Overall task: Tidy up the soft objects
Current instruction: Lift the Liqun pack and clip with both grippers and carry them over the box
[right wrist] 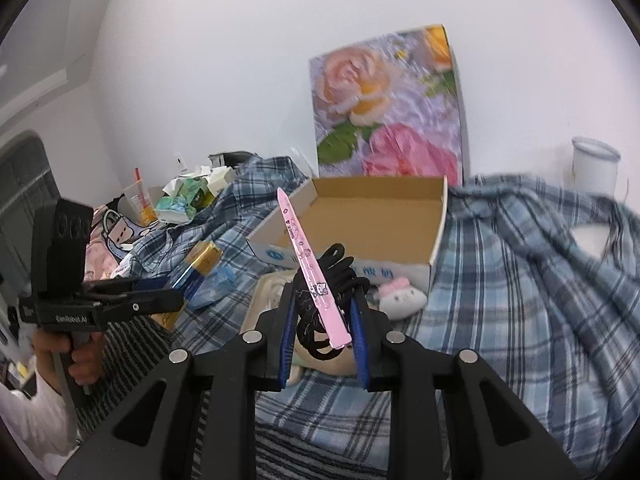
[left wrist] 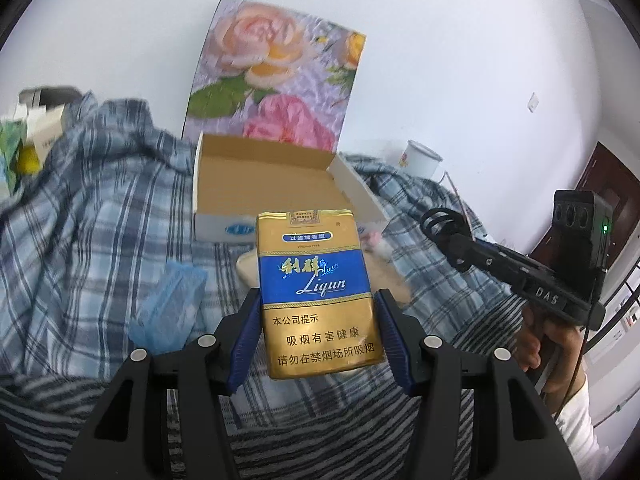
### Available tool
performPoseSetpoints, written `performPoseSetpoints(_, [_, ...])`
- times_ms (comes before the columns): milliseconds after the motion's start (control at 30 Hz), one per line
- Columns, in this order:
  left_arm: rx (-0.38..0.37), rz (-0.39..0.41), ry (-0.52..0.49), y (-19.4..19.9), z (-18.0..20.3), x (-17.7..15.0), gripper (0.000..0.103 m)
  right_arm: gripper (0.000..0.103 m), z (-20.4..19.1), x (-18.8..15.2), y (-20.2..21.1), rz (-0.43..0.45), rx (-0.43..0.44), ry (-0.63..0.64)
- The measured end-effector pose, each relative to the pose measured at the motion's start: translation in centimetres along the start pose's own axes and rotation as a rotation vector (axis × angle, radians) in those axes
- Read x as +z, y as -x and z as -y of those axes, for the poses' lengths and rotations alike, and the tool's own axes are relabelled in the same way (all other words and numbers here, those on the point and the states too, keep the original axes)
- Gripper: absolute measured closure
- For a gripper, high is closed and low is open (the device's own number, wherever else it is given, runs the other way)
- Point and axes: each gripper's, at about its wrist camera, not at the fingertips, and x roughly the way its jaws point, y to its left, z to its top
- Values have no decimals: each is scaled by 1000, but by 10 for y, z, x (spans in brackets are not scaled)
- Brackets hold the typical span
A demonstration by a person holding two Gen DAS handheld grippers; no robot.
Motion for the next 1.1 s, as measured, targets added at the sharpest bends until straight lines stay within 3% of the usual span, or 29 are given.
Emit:
performPoseSetpoints(400, [60,156,-45,38,14,57,45,79,-23,56,28,205,-19,65])
performPoseSetpoints(533, [75,191,-71,39,21,80,45,79,-24,79,28,248,41,24])
performPoseSetpoints(1100, [104,275,-160,39,49,144,46,79,-41,141,43,311,-38,80])
